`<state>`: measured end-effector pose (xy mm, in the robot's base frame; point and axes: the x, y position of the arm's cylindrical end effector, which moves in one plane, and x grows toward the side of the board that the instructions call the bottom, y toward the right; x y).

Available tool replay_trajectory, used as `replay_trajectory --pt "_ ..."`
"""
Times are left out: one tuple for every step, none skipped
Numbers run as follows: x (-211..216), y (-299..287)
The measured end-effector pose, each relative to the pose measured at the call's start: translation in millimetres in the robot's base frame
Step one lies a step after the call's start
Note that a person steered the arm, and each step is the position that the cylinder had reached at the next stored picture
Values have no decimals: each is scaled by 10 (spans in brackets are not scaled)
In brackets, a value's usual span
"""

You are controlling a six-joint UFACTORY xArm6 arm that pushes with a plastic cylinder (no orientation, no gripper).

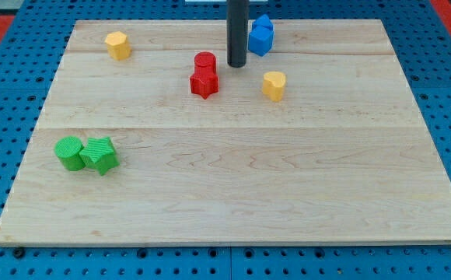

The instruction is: Separate the red blocks

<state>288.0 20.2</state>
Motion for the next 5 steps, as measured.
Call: replay_trajectory --pt "14 -333" --pt "503 -676" --pt "928 -672" --pt "518 -951" --pt "-9 -727"
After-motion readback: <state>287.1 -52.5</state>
